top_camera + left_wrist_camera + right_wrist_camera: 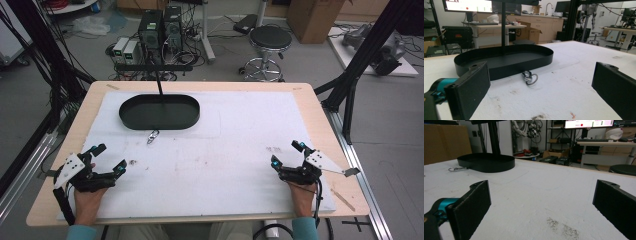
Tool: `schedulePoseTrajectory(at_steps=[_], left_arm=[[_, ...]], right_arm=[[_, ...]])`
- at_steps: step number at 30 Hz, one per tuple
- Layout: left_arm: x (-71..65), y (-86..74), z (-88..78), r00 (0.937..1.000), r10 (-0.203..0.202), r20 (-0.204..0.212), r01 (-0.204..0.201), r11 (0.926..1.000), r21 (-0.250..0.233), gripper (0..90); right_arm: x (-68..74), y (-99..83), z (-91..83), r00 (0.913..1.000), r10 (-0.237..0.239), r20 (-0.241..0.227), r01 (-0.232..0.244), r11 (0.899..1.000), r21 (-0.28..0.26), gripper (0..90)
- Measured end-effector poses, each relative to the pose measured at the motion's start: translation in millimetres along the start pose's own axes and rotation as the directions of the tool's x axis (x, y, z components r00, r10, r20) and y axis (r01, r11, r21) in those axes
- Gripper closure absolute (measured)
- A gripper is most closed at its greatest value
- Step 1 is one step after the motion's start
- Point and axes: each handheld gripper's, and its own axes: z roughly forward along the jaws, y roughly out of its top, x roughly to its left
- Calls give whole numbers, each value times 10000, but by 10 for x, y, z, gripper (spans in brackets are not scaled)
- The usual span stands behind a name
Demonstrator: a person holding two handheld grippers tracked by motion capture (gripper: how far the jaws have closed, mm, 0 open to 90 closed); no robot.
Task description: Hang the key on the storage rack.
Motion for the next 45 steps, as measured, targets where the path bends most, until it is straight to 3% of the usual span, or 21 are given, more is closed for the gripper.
schedulePoseTrajectory(at_steps=[13, 24, 32, 36, 40, 44, 45], left_arm=[[-3, 4, 9, 10000, 37, -56, -36, 9999, 115, 22], [6, 9, 14, 10000, -47, 3, 47, 9998, 177, 22], [35, 41, 10, 9999, 128, -115, -120, 9978, 646, 22], [65, 113, -1, 10000, -38, -69, 43, 9972, 747, 22], [103, 272, 41, 9999, 82, 96, -92, 9938, 1109, 22], [125, 390, 102, 9994, 280, 214, -308, 9884, 1484, 22], [140, 466, 158, 9989, 341, 310, -392, 9825, 1823, 22]], right_arm=[[-3, -1, -3, 9999, 134, 54, -134, 9999, 12, 9], [-7, 0, 0, 10000, -29, 84, 30, 10000, -32, 9], [1, 0, -3, 10000, 63, 55, -63, 10000, 21, 9], [-4, 1, -1, 10000, 23, 71, -23, 10000, -2, 9], [-6, 0, 0, 10000, -10, 69, 10, 10000, -19, 10], [2, 0, -1, 10000, 41, 74, -41, 10000, 6, 10], [3, 0, -2, 10000, 50, 75, -50, 10000, 11, 10]])
